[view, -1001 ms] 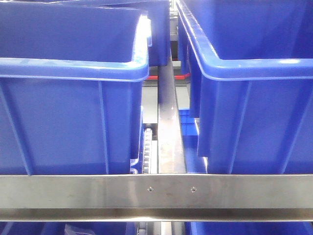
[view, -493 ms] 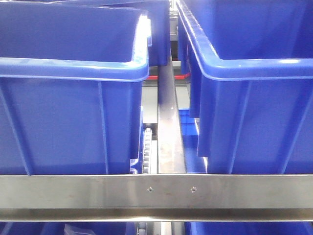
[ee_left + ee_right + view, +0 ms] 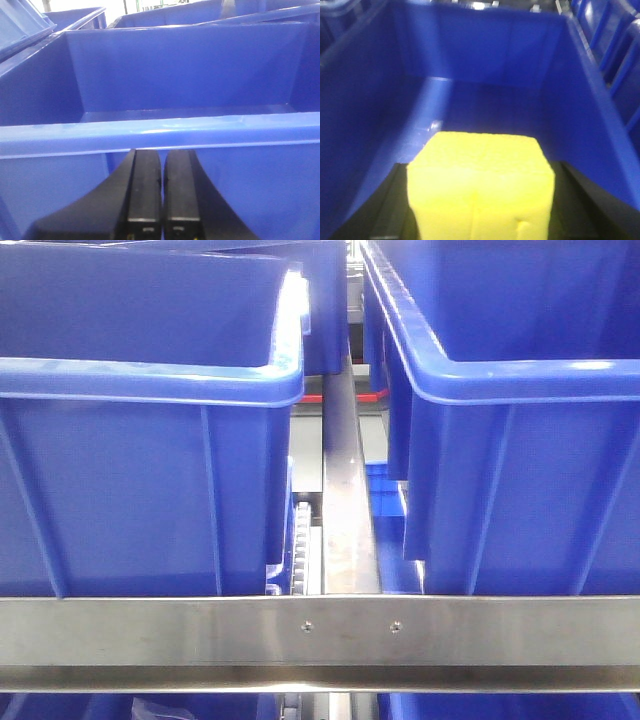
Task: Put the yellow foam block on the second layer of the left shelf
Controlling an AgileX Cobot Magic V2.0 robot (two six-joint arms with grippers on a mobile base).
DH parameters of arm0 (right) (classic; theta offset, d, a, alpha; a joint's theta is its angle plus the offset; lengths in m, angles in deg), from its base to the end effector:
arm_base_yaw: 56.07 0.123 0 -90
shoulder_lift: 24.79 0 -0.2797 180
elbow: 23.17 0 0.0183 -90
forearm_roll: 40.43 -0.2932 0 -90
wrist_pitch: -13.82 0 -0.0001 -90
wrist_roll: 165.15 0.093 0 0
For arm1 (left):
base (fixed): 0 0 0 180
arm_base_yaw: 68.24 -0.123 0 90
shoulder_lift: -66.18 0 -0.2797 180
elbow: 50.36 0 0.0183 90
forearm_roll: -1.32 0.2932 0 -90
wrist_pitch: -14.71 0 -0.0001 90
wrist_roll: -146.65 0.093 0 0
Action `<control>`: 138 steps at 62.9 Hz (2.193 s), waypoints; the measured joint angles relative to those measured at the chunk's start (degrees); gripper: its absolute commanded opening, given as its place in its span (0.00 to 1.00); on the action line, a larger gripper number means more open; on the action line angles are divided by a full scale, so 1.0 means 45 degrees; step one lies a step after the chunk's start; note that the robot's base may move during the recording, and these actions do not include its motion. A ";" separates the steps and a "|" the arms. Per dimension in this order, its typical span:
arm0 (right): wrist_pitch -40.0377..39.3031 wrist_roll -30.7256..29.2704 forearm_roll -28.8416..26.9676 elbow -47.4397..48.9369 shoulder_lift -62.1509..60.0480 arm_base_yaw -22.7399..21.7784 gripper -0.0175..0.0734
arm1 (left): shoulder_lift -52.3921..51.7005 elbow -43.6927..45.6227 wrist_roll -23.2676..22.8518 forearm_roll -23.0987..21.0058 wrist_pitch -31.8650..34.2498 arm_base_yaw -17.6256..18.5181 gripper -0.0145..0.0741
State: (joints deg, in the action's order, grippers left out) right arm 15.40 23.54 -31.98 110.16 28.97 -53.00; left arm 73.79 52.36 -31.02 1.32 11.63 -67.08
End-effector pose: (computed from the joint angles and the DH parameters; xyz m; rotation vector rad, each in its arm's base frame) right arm 0.2170 0.0112 0.2941 -0.0410 1.7798 0.0381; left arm 0.1061 -0.0021 0.2076 0.0468 1.5347 0.0162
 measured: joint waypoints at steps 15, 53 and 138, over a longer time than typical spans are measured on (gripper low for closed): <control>-0.1770 0.0000 0.0000 0.0028 0.1591 0.0008 0.68 | 0.0000 0.0000 0.0000 0.0000 0.0000 0.0000 0.30; -0.2279 0.0389 -0.0028 0.0034 0.1759 0.0008 0.80 | 0.0000 0.0000 0.0000 0.0000 0.0000 0.0000 0.30; -0.1276 0.0454 -0.0387 -0.5379 -0.8643 -0.1373 0.26 | 0.0000 0.0000 0.0000 0.0000 0.0000 0.0000 0.30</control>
State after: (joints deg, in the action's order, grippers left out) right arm 9.66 25.59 -33.72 85.95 -9.92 -59.17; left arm 73.79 52.36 -31.02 1.32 11.63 -67.08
